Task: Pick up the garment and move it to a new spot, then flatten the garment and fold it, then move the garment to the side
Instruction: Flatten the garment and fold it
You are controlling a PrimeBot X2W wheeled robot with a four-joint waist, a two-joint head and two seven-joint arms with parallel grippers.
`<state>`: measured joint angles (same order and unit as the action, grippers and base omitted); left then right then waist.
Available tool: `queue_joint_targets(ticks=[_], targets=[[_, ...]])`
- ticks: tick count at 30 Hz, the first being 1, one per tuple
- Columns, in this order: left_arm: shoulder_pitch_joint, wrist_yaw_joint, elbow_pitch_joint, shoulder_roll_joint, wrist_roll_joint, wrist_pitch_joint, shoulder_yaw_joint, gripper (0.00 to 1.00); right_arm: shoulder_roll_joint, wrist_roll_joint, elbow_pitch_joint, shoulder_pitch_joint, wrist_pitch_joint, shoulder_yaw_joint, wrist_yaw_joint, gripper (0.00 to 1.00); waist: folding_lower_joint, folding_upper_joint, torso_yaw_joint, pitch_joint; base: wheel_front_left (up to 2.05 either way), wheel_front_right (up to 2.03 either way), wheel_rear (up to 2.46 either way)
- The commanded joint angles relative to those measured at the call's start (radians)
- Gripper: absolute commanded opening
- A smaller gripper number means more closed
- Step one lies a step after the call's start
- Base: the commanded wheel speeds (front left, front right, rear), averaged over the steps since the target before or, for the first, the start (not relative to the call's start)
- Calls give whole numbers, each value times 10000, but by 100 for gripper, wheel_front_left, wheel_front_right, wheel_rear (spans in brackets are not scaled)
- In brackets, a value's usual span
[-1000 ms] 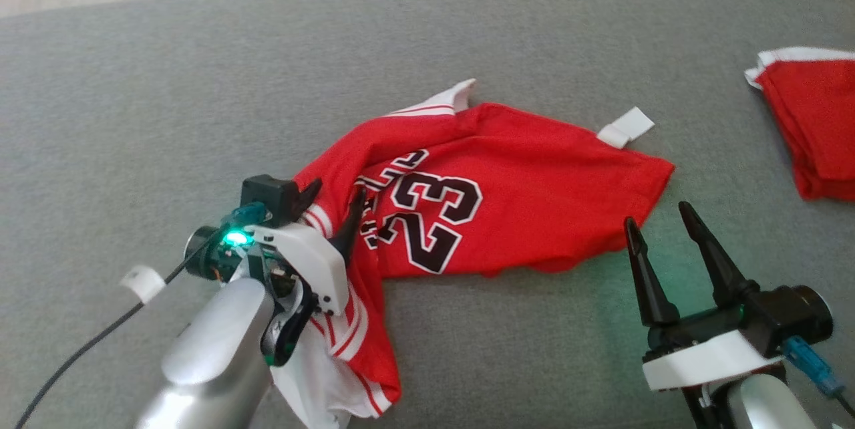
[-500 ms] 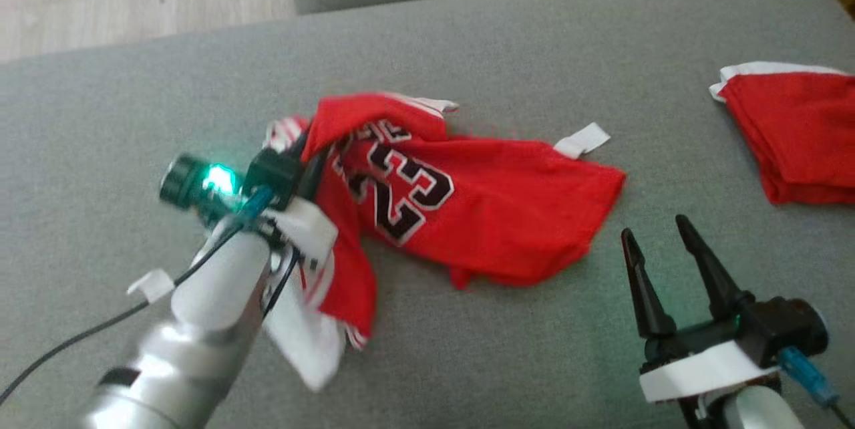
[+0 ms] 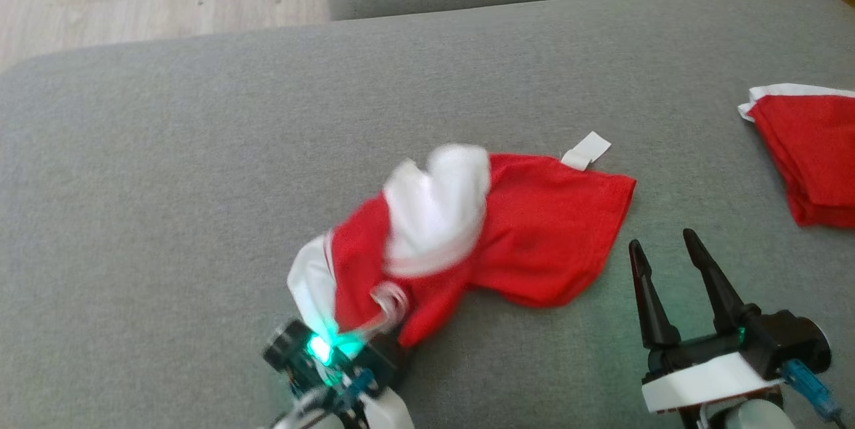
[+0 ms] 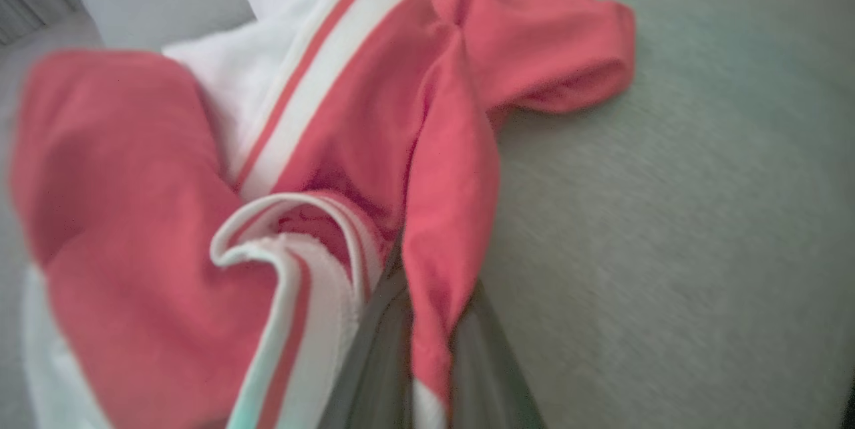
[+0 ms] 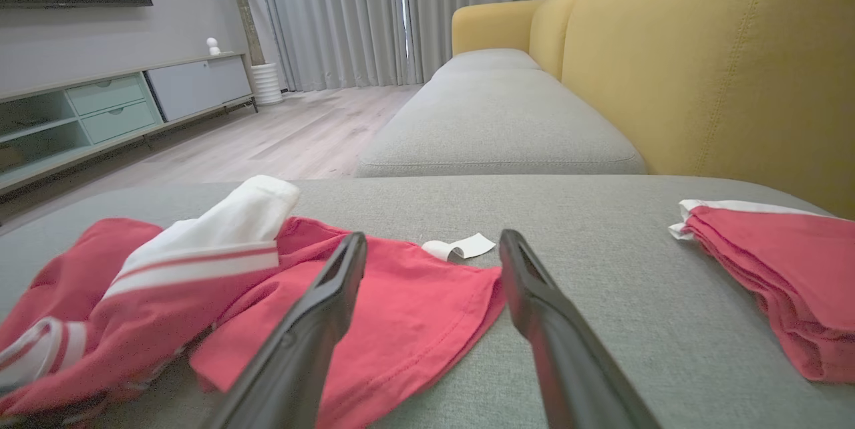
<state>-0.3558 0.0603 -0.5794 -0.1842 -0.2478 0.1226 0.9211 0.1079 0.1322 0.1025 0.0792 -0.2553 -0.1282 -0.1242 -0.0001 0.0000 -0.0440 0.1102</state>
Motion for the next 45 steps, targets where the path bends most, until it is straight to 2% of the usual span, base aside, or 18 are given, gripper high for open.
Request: queue_joint_targets(ticks=[1, 2, 3, 8, 11, 16, 19, 22, 24, 27, 34, 37, 45], targets=[[-288, -76, 421, -77, -73, -105, -138, 5, 67, 15, -344, -126, -65, -176, -65, 100, 1, 0, 94, 45, 0, 0, 0], [-91, -125, 529, -18, -187, -212, -83, 96, 78, 12, -345, -136, -65, -176, -65, 100, 1, 0, 138, 53, 0, 0, 0], [60, -141, 659, 49, -311, -267, -77, 100, 90, 12, -346, -149, -65, -186, -65, 100, 1, 0, 173, 56, 0, 0, 0], [345, -190, 1617, 163, -814, -527, -217, 100, 131, 11, -329, -206, -65, -211, -65, 100, 1, 0, 284, -4, 0, 0, 0], [404, -297, 2865, 218, -1379, -879, -490, 100, 152, 3, -309, -198, -65, -234, -65, 100, 1, 0, 289, -78, 0, 0, 0], [-240, -106, 5092, -201, -1596, -2223, -908, 100, 170, -4, -323, -157, -65, -274, -65, 100, 1, 0, 255, -75, 0, 0, 0], [-1104, 124, 5427, -655, -1229, -3083, -1212, 100, 195, -2, -360, -215, -65, -322, -65, 100, 1, 0, 197, 88, 0, 0, 0], [-2118, 185, 4596, -999, -683, -3835, -1290, 100, 263, 5, -379, -378, -65, -424, -65, 100, 1, 0, 85, 356, 0, 0, 0], [-2739, 74, 3720, -927, -470, -4168, -1200, 100, 335, 18, -384, -516, -65, -474, -65, 100, 1, 0, 17, 601, 0, 0, 0], [-3521, -143, 2314, -446, -424, -4435, -1063, 100, 468, 26, -375, -725, -65, -544, -65, 100, 1, 0, -71, 982, 0, 0, 0], [-5079, -555, -1114, 685, -176, -4305, -637, 100, 751, 43, -452, -1102, -65, -549, -65, 100, 1, 0, -274, 1778, 0, 0, 0], [-5388, -571, -1964, 901, -120, -4105, -520, 100, 802, 54, -466, -1130, -65, -519, -65, 100, 1, 0, -290, 1853, 0, 0, 0], [-5517, -822, -2781, 1209, -405, -3625, -352, 100, 740, -33, -423, -1066, -65, -491, -65, 100, 1, 0, -192, 1752, 0, 0, 0]])
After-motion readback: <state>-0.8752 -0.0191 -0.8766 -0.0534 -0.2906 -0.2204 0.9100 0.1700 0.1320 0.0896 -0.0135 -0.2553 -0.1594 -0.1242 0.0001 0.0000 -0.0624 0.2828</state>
